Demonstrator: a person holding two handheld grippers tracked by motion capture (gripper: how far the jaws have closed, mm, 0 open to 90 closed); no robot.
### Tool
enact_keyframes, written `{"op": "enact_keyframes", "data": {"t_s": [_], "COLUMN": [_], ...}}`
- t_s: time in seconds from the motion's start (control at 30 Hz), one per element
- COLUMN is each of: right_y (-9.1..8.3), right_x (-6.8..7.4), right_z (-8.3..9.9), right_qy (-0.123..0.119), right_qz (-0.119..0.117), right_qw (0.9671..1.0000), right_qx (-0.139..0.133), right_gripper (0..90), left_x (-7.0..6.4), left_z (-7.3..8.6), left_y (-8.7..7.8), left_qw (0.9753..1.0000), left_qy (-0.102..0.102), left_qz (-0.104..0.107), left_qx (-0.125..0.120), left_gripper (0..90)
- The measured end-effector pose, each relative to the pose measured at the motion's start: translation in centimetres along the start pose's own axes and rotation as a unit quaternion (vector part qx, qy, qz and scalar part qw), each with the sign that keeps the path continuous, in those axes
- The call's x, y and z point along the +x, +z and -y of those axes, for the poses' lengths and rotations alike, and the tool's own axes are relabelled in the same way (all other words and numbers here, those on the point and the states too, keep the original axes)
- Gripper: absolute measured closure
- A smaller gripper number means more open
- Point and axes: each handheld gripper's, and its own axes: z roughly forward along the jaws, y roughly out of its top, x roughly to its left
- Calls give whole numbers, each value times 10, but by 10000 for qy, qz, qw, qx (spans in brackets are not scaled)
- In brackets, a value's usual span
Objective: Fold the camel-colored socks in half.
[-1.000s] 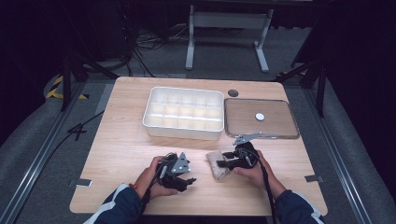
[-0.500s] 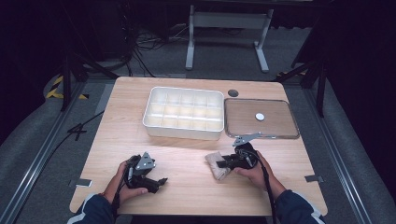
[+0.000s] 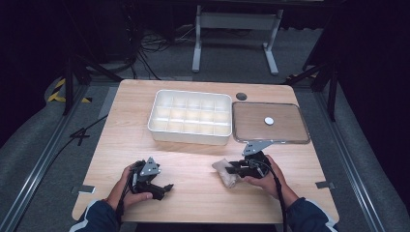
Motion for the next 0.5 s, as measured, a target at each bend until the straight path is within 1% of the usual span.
{"op": "enact_keyframes", "data": {"t_s": [0.17,0.2,0.33,0.5], "right_y": [-5,-7,-14,-23], "right_x": [2,3,5,5], "right_z": [-2,-3,-7,-13], "right_qy": [-80,-86,-93,-75], "right_qz": [68,95,152,326], "right_qw": [9999,9998,9993,9974], "right_qx": [-79,-158,-334,-639], "right_gripper": [761,761,761,761], "left_x": [0,0,0,0], "left_z": [0,0,-1,-1], "left_y": [0,0,1,1], "left_qw": [10000,10000,10000,10000], "left_qy": [-4,-3,-1,2], "left_qz": [2,-1,12,13], "left_qx": [4,5,32,30], "left_gripper": [110,110,99,98]}}
